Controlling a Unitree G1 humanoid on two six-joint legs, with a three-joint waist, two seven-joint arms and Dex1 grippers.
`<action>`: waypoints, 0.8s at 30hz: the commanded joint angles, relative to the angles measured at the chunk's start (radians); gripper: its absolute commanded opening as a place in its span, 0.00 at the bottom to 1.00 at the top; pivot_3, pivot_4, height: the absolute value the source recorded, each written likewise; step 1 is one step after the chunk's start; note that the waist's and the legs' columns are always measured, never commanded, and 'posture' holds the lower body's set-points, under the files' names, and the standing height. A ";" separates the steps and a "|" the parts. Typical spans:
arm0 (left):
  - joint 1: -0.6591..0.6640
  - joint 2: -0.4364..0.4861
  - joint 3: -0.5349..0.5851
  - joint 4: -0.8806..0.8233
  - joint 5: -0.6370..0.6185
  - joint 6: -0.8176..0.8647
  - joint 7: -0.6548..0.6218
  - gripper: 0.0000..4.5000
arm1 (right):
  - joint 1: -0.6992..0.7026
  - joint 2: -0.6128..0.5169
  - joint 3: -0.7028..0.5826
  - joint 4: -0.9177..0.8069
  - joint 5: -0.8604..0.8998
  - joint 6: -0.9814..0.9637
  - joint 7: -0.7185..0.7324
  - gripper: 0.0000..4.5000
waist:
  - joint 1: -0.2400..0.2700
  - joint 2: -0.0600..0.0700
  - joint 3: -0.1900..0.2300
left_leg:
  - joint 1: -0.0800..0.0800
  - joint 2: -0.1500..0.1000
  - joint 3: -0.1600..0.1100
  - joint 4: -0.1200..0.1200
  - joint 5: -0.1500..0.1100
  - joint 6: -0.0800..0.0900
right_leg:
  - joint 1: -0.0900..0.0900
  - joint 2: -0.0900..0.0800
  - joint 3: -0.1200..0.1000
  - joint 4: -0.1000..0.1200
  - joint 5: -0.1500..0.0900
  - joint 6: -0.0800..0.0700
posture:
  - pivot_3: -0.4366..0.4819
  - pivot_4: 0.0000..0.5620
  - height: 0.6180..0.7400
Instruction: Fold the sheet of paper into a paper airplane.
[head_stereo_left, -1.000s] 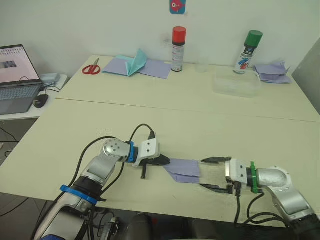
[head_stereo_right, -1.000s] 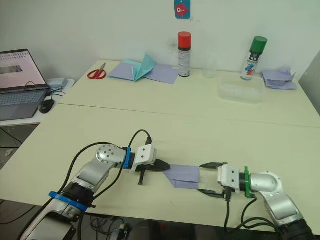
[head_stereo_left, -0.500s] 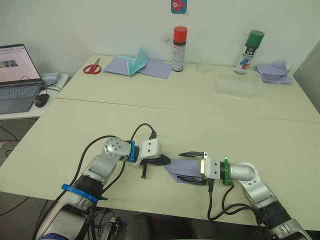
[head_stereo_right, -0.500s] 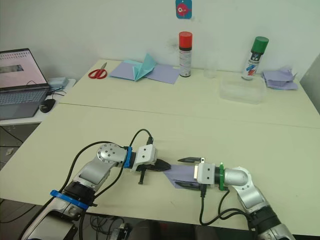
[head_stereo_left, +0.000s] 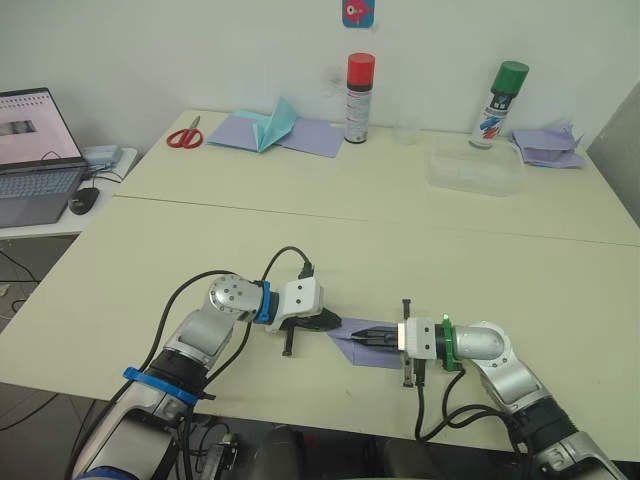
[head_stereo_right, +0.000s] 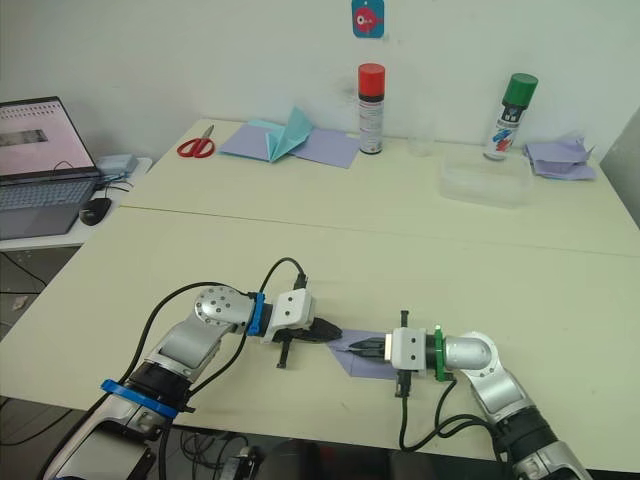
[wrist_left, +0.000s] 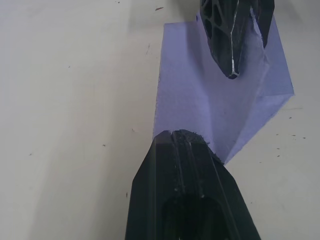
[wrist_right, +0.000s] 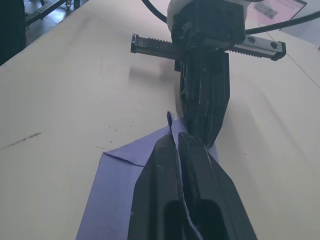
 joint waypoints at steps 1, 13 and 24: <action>0.015 0.004 -0.035 0.045 0.056 0.006 0.002 0.00 | 0.008 -0.019 -0.007 -0.070 0.040 0.005 0.022 0.00 | 0.000 0.000 0.000 | 0.000 0.000 0.000 0.000 0.000 0.000 | 0.000 0.000 0.000 0.000 0.000 0.000 | 0.48 0.27 1.00; 0.000 0.017 -0.053 0.081 0.085 -0.039 -0.001 0.00 | -0.054 0.042 -0.061 -0.052 0.028 0.225 -0.106 0.00 | 0.000 0.000 0.000 | 0.000 0.001 0.000 0.000 0.000 0.000 | 0.000 -0.001 0.000 0.000 0.000 0.000 | 0.48 0.27 1.00; -0.015 0.059 -0.031 0.105 0.116 -0.075 0.012 0.00 | -0.085 0.071 -0.007 0.014 -0.099 0.295 -0.181 0.00 | -0.002 0.000 -0.001 | 0.001 0.001 0.000 0.000 0.000 0.000 | 0.000 0.000 0.000 0.001 0.000 0.000 | 0.48 0.27 1.00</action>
